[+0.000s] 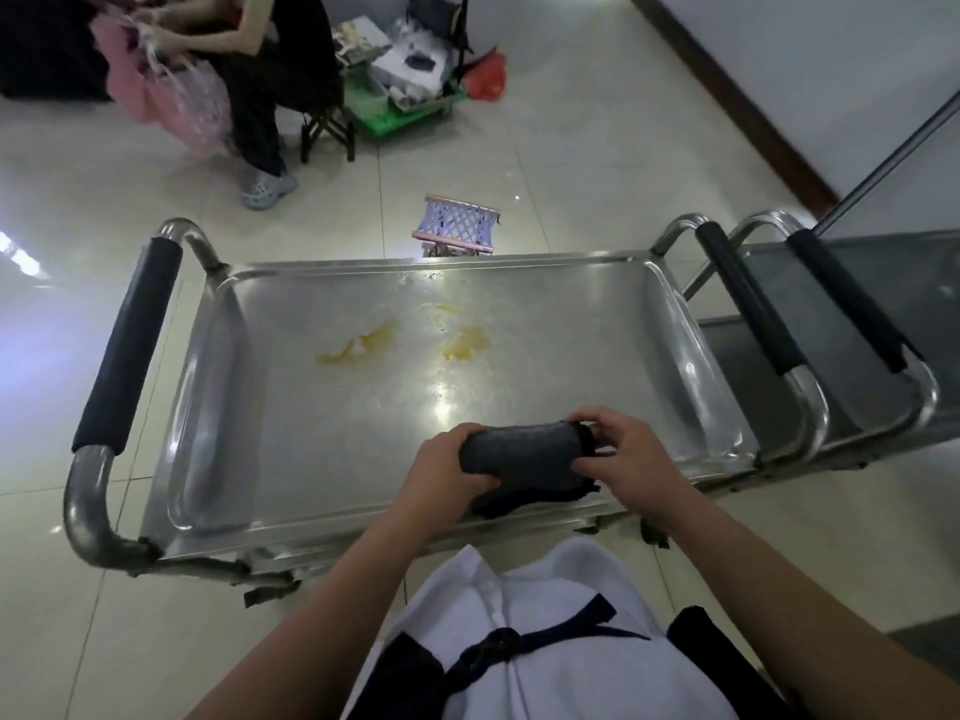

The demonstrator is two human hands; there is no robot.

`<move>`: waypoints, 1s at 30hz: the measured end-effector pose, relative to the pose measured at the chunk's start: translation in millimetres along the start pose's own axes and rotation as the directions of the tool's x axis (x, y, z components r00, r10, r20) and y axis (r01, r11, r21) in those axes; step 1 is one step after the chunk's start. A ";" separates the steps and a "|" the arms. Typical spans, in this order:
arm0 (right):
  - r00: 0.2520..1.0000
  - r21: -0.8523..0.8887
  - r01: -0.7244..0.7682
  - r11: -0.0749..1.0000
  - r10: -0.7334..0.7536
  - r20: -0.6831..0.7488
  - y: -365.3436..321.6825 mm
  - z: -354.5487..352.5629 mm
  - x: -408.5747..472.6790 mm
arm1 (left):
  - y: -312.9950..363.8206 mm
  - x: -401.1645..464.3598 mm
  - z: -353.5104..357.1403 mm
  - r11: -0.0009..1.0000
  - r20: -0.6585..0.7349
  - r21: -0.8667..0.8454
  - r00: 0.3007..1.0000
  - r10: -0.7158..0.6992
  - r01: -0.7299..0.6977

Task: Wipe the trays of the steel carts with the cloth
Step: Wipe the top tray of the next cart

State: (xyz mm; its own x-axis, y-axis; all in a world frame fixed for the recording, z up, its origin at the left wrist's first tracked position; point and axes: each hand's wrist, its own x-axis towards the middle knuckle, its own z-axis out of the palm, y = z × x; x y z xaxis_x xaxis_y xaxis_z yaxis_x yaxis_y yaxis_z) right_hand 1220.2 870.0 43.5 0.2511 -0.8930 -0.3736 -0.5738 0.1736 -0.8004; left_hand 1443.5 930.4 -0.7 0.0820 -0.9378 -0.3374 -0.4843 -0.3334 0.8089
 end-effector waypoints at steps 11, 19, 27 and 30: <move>0.996 0.167 -0.071 0.983 0.060 0.066 -5.6 12.0 -18.3 | 3.4 -8.9 -48.0 0.939 0.126 -0.342 0.992 0.000 0.044; 0.976 0.552 -0.217 0.805 0.189 0.109 -34.9 24.3 -3.5 | 11.3 -19.0 -63.0 0.668 0.275 -0.703 0.959 -0.063 0.245; 0.963 0.955 -0.270 0.126 0.021 0.269 -41.3 23.1 23.6 | 37.4 -5.5 -79.4 0.291 0.289 -0.906 0.951 -0.107 0.308; 0.941 0.931 -0.325 0.168 0.158 0.300 -31.6 47.3 37.3 | 44.2 11.5 -77.1 0.330 0.220 -0.893 0.937 -0.269 0.305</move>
State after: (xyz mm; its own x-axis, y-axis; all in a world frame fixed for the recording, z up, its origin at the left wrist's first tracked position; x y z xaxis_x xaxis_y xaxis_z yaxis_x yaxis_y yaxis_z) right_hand 1284.5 850.9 32.7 0.3792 -0.6881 -0.6186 0.5474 0.7059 -0.4495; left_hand 1490.2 897.4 68.3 0.0154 -0.7679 -0.6403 0.6434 -0.4826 0.5943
